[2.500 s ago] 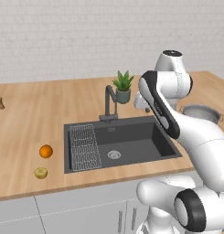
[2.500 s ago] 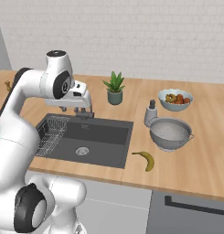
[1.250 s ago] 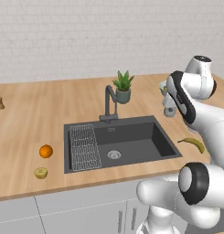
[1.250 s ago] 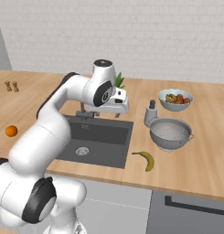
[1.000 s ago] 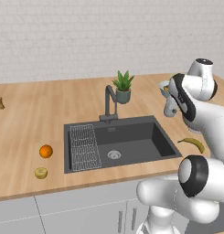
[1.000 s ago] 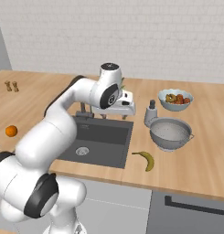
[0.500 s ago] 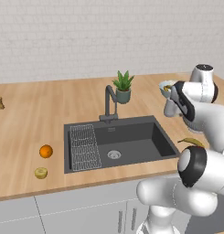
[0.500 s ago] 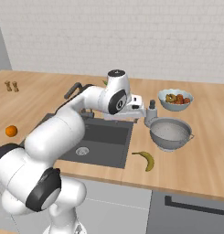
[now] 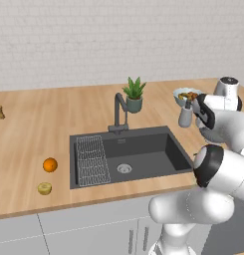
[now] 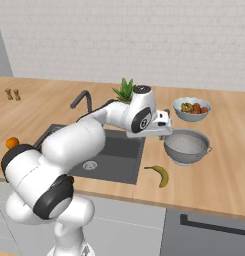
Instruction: Put the colander in the sink, put the kiwi, banana, orange in the colander, and turn on the sink faucet and pour water over the colander.
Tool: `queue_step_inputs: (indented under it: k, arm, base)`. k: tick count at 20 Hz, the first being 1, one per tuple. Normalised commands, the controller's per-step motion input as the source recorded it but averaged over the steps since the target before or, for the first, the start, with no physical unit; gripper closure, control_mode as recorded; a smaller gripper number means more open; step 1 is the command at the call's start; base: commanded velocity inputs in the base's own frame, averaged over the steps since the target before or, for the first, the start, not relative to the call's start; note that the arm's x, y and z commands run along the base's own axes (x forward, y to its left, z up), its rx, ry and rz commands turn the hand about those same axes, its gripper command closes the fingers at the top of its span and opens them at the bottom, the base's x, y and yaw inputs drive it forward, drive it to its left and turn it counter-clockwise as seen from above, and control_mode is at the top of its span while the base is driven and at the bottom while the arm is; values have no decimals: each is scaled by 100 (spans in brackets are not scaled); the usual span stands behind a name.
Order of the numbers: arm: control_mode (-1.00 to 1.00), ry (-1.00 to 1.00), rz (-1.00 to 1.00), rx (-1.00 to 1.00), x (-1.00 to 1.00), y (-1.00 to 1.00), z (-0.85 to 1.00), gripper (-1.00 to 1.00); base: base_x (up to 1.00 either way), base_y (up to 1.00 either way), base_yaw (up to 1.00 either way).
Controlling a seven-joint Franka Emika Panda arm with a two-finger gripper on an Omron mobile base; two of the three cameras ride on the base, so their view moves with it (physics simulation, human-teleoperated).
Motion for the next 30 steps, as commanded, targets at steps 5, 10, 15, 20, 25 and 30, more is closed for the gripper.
queue_step_inputs:
  k: [5, 10, 15, 20, 25, 30]
  arm:
    - [-100, 0, 0, 0, 16, -32, -20, -100]
    - [-100, 0, 0, 0, 24, -28, -20, -100]
    - [-100, 0, 0, 0, 32, -20, -26, -100]
    - [-100, 0, 0, 0, 36, -8, -28, -100]
    - [-100, 0, 0, 0, 39, -14, -20, -100]
    - [-100, 0, 0, 0, 40, -16, -17, -100]
  base:
    - [0, 0, 0]
    - [0, 0, 0]
    - [0, 0, 0]
    - [0, 0, 0]
    - [0, 0, 0]
    - [0, 0, 0]
